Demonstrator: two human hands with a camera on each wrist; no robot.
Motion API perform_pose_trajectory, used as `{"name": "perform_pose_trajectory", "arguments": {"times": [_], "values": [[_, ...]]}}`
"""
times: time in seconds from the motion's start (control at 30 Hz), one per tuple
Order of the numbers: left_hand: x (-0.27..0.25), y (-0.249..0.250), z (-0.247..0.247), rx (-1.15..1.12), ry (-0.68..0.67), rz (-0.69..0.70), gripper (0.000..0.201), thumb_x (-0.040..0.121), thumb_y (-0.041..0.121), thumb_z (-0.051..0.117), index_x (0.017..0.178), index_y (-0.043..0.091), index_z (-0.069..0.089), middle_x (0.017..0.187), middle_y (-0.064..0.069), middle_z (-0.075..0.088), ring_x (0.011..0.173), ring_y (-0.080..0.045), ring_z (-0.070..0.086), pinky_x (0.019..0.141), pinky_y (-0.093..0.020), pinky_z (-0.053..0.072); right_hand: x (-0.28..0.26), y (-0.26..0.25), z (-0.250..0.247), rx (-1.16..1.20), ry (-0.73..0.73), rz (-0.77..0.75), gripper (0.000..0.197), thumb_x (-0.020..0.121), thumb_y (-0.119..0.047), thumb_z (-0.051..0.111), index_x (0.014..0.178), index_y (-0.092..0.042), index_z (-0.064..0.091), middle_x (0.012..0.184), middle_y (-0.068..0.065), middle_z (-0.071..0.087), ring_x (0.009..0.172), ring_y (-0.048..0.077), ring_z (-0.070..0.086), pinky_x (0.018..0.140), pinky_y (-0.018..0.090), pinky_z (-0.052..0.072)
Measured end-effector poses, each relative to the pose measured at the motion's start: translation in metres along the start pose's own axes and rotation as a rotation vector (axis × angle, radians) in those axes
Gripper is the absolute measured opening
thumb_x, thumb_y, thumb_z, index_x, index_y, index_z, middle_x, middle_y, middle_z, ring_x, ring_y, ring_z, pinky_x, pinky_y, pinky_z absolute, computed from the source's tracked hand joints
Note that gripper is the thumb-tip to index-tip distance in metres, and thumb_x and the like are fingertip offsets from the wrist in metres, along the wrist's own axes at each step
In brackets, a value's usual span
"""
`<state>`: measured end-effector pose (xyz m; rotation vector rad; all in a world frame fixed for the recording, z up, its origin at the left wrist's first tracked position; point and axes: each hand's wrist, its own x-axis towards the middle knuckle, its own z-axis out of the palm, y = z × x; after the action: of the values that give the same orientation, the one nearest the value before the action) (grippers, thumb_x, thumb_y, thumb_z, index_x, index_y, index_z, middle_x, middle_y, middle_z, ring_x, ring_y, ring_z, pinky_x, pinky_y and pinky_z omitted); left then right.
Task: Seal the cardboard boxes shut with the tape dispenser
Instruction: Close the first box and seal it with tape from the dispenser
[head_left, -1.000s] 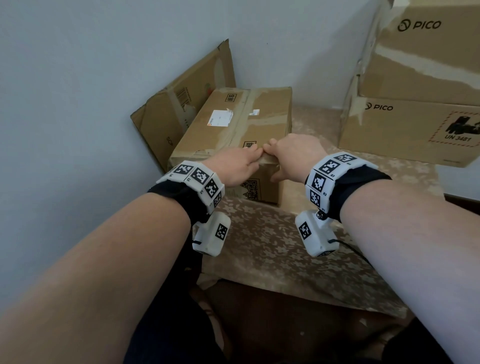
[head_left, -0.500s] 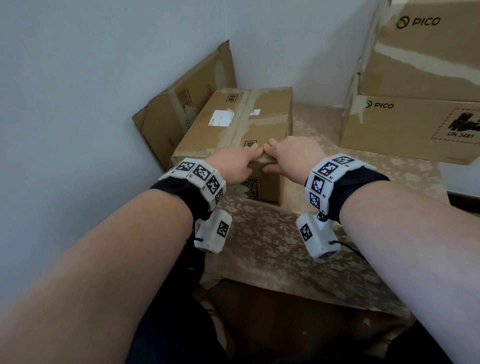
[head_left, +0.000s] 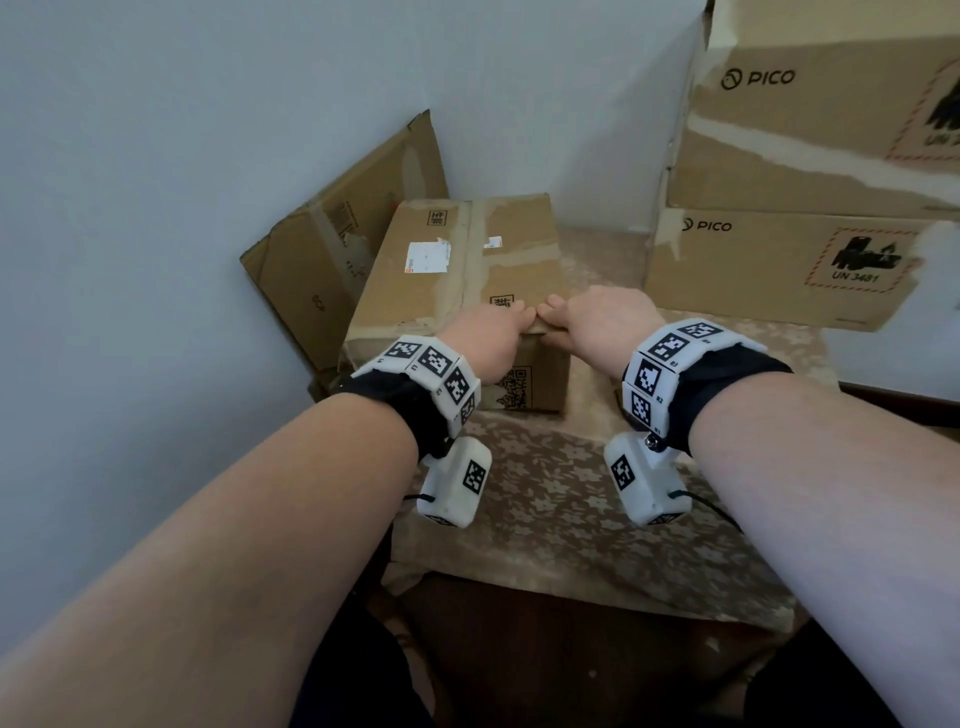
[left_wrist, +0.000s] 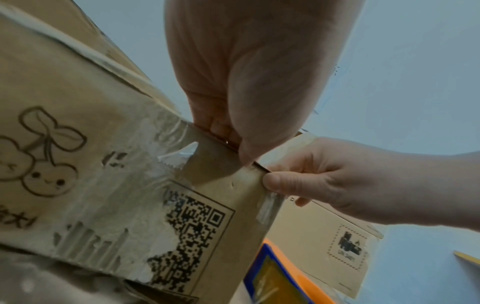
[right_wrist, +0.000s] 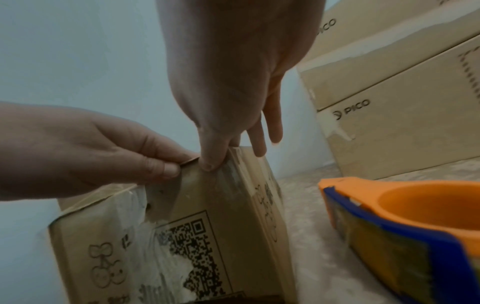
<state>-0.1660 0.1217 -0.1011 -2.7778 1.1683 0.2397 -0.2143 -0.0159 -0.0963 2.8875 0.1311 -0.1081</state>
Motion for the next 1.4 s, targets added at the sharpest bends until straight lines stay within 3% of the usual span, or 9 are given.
{"name": "perform_pose_trajectory", "arguments": {"times": [0.27,0.47,0.63,0.73,0.93,1.07,1.13,1.3,1.4], "values": [[0.010,0.024,-0.014,0.030,-0.038,0.019,0.046,0.098,0.007,0.039,0.143,0.017,0.037,0.154,-0.004,0.029,0.131,-0.029,0.043,0.105,-0.042,0.040,-0.014,0.019,0.005,0.020,-0.002,0.086,0.039,0.101,-0.044,0.031,0.127,-0.024,0.053,0.123,0.003,0.059,0.104,0.026,0.059,0.071,0.036,0.048],[-0.005,0.004,-0.009,-0.171,0.002,-0.020,0.045,0.099,0.021,0.046,0.143,0.024,0.040,0.143,-0.004,0.047,0.122,-0.024,0.051,0.103,-0.037,0.042,-0.011,0.002,-0.003,-0.020,-0.007,0.151,0.025,0.101,-0.021,0.038,0.110,-0.020,0.060,0.094,0.004,0.060,0.085,0.028,0.062,0.063,0.034,0.046],[-0.024,-0.042,0.003,-0.257,0.009,-0.189,0.051,0.096,0.048,0.042,0.144,0.031,0.037,0.147,0.000,0.042,0.132,-0.024,0.041,0.112,-0.054,0.027,-0.018,0.007,-0.011,-0.025,-0.038,0.287,0.034,0.094,-0.002,0.037,0.107,-0.015,0.066,0.067,0.001,0.042,0.059,0.021,0.045,0.060,0.032,0.040],[-0.038,-0.070,0.007,-0.393,0.034,-0.295,0.052,0.101,0.047,0.025,0.147,0.024,0.034,0.156,-0.004,0.025,0.144,-0.024,0.020,0.117,-0.047,0.019,-0.024,0.012,-0.014,-0.015,-0.050,0.331,0.037,0.090,0.001,0.039,0.105,-0.014,0.068,0.067,0.001,0.044,0.063,0.023,0.048,0.061,0.032,0.040],[-0.053,-0.090,0.013,-0.542,0.044,-0.365,0.044,0.102,0.013,0.031,0.145,0.013,0.039,0.148,-0.007,0.040,0.134,-0.024,0.039,0.106,-0.026,0.031,-0.018,-0.005,-0.015,0.098,-0.086,0.267,0.042,0.086,-0.006,0.047,0.120,-0.026,0.062,0.085,0.001,0.057,0.070,0.021,0.056,0.057,0.030,0.046],[-0.051,-0.089,0.020,-0.648,0.030,-0.311,0.049,0.097,-0.003,0.033,0.140,0.017,0.047,0.133,-0.009,0.055,0.080,-0.014,0.056,0.059,-0.016,0.042,-0.010,-0.027,-0.016,0.168,-0.056,0.117,0.044,0.087,-0.010,0.051,0.126,-0.031,0.052,0.097,0.000,0.062,0.078,0.019,0.061,0.060,0.029,0.053],[-0.052,-0.090,0.020,-0.570,0.010,-0.307,0.054,0.096,-0.001,0.034,0.143,0.024,0.043,0.130,-0.009,0.056,0.078,-0.015,0.057,0.052,-0.015,0.037,-0.003,-0.039,-0.016,0.192,-0.029,0.079,0.045,0.090,-0.012,0.052,0.131,-0.031,0.049,0.096,0.000,0.062,0.078,0.018,0.062,0.063,0.029,0.056],[-0.056,-0.093,0.019,-0.309,-0.067,-0.213,0.074,0.088,0.005,0.061,0.149,0.029,0.027,0.116,0.000,0.061,0.102,-0.018,0.061,0.088,-0.029,0.051,0.009,-0.063,-0.013,0.170,0.041,-0.038,0.050,0.092,-0.020,0.056,0.139,-0.032,0.041,0.112,-0.001,0.063,0.092,0.021,0.062,0.068,0.032,0.054],[-0.054,-0.096,0.023,-0.253,-0.039,-0.176,0.082,0.084,0.010,0.069,0.149,0.032,0.025,0.108,0.003,0.060,0.098,-0.014,0.058,0.087,-0.026,0.048,0.014,-0.074,-0.011,0.106,0.082,-0.088,0.043,0.093,-0.023,0.056,0.134,-0.025,0.044,0.120,-0.002,0.061,0.098,0.022,0.061,0.065,0.032,0.048]]}}
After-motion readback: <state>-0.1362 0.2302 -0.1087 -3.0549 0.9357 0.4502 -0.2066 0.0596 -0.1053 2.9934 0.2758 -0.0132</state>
